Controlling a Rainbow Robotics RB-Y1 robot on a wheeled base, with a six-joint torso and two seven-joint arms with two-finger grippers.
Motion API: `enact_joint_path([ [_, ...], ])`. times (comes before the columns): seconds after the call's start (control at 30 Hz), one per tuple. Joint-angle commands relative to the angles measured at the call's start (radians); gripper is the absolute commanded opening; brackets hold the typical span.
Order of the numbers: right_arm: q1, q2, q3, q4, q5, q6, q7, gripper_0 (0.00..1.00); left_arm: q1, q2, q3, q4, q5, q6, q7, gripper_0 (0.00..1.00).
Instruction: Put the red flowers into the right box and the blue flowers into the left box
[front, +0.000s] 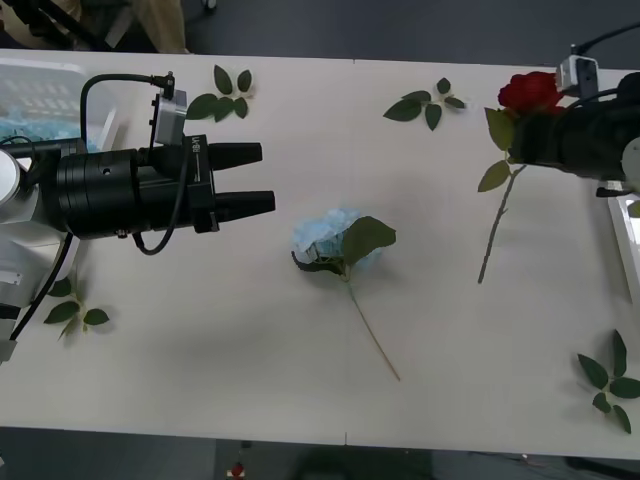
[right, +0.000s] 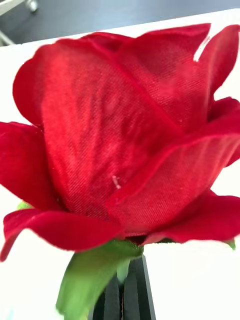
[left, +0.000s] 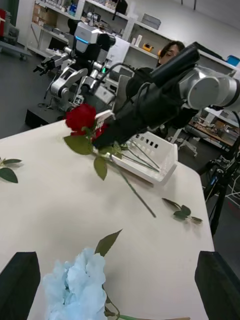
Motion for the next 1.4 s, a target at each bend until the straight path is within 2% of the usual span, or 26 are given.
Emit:
enact_joint_path([
  [0.03,0.070,-0.039,-0.158,-0.069,0.020,0.087,0.112,0.00,0.006,0.014,-0.007,-0.031,0.004,0.005,-0.027,0.90],
  [0.27,0.116,-0.050,-0.350,-0.008,0.012,0.230,0.376,0.00,0.006,0.014,-0.007,-0.031,0.004,0.005,-0.027,0.91],
  [0.53,0.115,-0.053,-0.459,0.157,0.026,0.236,0.610,0.00,0.006,0.014,-0.007,-0.031,0.004,0.005,-0.027,0.91],
  [0.7,0.115,-0.061,-0.519,0.259,0.050,0.196,0.733,0.00,0.006,0.014,-0.007,-0.031,0.004,0.005,-0.027,0.91],
  [1.07,0.110,-0.094,-0.609,0.450,0.153,0.018,0.931,0.00,0.006,0.014,-0.007,-0.031,0.004,0.005,-0.027,0.91],
  [1.4,0.110,-0.084,-0.609,0.531,0.234,-0.051,0.953,0.00,0.006,0.014,-0.007,-0.031,0.004,0.005,-0.027,0.91],
])
